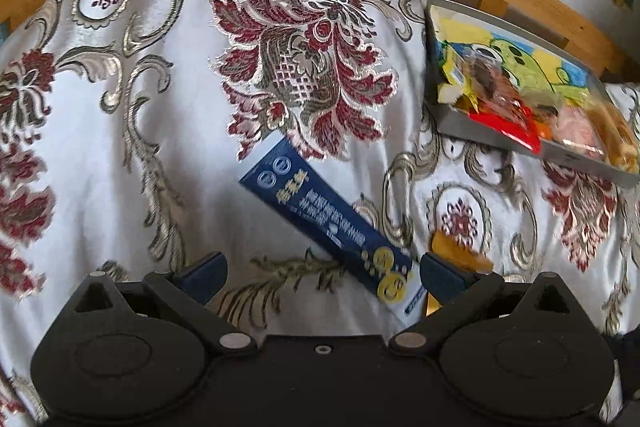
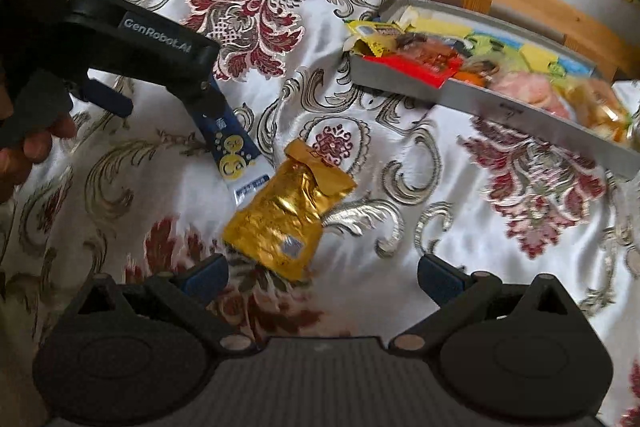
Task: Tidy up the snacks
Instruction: 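Move the left tool to the blue 'Ca' sachet while the right approaches the gold foil pack, then close the left gripper on the blue sachet while the right grasps the gold foil pack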
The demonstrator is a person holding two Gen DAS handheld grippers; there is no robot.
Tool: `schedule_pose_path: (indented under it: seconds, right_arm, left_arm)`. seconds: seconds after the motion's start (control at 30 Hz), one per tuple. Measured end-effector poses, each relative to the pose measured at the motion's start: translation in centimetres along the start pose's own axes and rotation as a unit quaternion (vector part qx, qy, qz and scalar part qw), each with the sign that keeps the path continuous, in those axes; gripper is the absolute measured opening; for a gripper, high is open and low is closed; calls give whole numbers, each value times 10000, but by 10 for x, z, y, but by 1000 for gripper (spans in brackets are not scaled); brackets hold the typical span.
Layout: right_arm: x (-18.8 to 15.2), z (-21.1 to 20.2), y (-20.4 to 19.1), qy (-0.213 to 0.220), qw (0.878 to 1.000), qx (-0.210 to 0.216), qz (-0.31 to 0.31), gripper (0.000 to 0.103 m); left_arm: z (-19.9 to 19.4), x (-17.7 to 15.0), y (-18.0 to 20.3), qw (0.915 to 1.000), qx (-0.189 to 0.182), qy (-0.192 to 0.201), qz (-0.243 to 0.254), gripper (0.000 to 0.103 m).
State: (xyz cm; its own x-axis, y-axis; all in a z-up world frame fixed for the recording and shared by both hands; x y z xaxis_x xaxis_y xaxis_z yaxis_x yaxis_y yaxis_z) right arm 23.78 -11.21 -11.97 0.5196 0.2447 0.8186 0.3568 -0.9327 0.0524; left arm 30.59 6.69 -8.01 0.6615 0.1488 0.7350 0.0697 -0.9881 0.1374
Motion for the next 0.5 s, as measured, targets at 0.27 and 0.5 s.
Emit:
schedule_pose_path:
  seconds: [0.27,0.5]
  right_arm:
    - [8,38,-12,85,9995,96,272,103]
    - [-3,60,-13,-18,9999,-79,135,103]
  left_arm:
    - [35,4,0,9989,113,-112,-439,102]
    - [54,-4,1,9978,199,-298,-558,102]
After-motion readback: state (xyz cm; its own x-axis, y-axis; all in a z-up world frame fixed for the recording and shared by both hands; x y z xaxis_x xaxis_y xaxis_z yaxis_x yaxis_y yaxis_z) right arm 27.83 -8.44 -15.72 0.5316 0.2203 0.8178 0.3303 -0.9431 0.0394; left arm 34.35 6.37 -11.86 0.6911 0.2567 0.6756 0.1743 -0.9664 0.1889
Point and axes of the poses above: each gripper's, at about its wrist camera, not at the fingertips, and z roughly the way its jaws point, y to its right, x to its top, the point moved 8 cm from there along z, roughly the way its jaws point, and after that the axes turned 12 degrees about y, right-handed, at the moved point
